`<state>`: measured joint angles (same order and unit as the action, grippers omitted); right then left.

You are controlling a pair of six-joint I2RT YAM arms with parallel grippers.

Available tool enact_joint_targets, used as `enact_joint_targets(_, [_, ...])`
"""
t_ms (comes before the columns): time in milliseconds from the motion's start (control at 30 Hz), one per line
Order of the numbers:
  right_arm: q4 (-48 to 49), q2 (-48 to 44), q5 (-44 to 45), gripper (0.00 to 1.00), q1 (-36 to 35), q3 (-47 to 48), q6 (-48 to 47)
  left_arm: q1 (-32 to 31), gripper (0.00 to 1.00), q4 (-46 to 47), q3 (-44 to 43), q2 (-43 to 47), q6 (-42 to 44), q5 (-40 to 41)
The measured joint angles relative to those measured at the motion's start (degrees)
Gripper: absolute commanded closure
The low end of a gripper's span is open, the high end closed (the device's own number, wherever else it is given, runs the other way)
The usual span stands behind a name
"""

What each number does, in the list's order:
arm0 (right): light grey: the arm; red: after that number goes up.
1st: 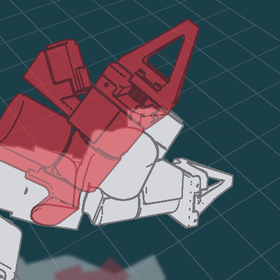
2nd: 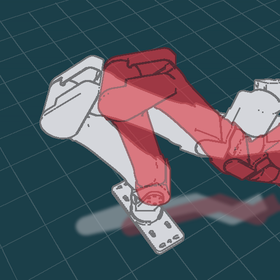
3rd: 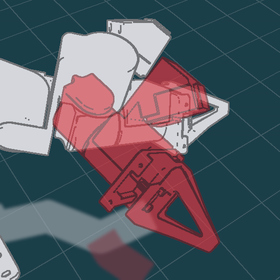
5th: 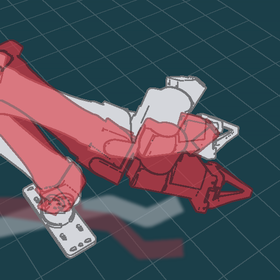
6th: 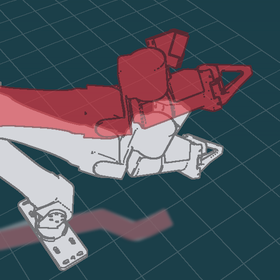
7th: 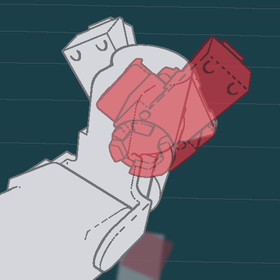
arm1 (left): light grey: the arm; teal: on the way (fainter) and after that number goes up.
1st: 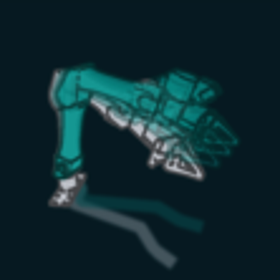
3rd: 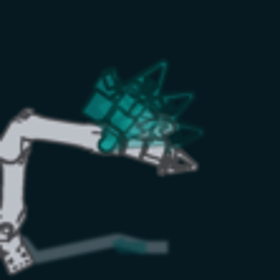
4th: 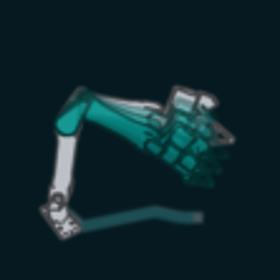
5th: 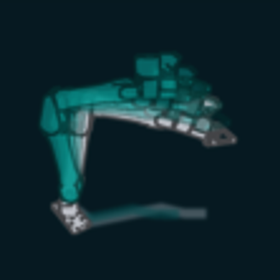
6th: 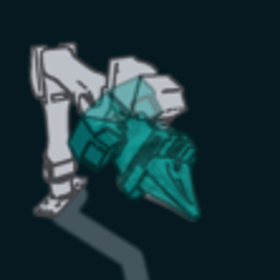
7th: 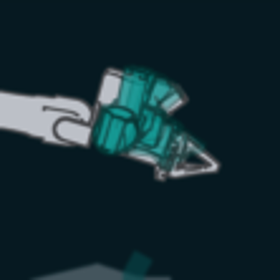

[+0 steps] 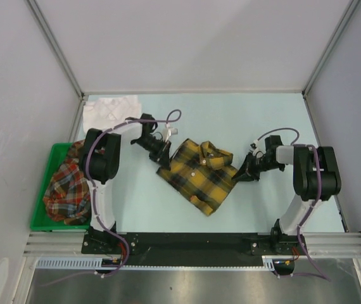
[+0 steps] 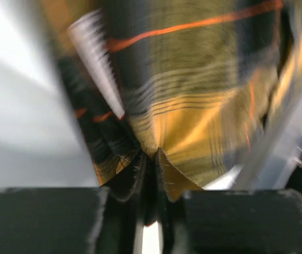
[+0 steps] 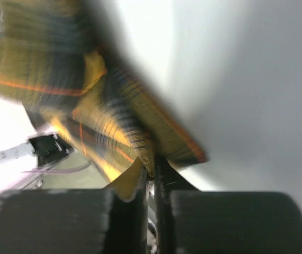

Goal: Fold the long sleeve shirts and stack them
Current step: Fold the shirt

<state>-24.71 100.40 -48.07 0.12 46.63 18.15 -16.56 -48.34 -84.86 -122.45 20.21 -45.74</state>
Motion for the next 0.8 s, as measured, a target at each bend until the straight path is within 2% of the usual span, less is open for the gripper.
enact_joint_targets(67, [-0.07, 4.57, 0.7, 1.0, 0.11, 4.11, -0.44, -0.02, 0.91, -0.57, 6.12, 3.61, -0.04, -0.85])
enact_joint_targets(167, [-2.16, 12.24, 0.85, 1.0, -0.24, 15.58, -2.86, -0.04, 0.98, 0.48, 14.27, 8.07, -0.83, -2.93])
enact_joint_targets(300, [-3.8, 19.32, 0.74, 1.0, -2.25, 31.12, -8.13, 0.79, 1.0, 5.95, 19.28, 11.15, -5.77, -4.55])
enact_joint_targets(367, [-4.55, 20.28, 1.18, 0.96, -3.43, 34.93, -10.86, 2.21, 0.91, 9.35, 20.52, 12.0, -8.81, -4.66])
enact_joint_targets(400, [-4.72, 20.35, 1.33, 0.87, -3.78, 35.93, -12.0, 3.58, 0.86, 11.65, 21.42, 12.59, -10.84, -4.74])
enact_joint_targets(433, [-4.9, 20.35, 1.33, 0.72, -3.96, 36.5, -12.87, 4.74, 0.73, 13.14, 21.92, 13.07, -12.09, -4.87])
enact_joint_targets(500, [-5.27, 20.33, 1.53, 0.67, -3.96, 36.85, -14.08, 6.51, 0.67, 15.56, 22.58, 14.05, -14.03, -5.01])
enact_joint_targets(533, [-5.64, 20.22, 1.97, 0.6, -3.65, 36.87, -15.06, 7.28, 0.65, 16.44, 22.88, 14.8, -14.93, -5.01])
enact_joint_targets(633, [-7.89, 18.67, 2.27, 0.45, -2.1, 36.63, -16.0, 8.92, 0.55, 17.99, 23.69, 18.12, -17.25, -5.09])
enact_joint_targets(800, [-10.6, 9.44, 1.99, 0.48, 0.04, 31.23, -17.84, 8.81, 0.53, 21.35, 22.73, 21.49, -20.98, -3.78])
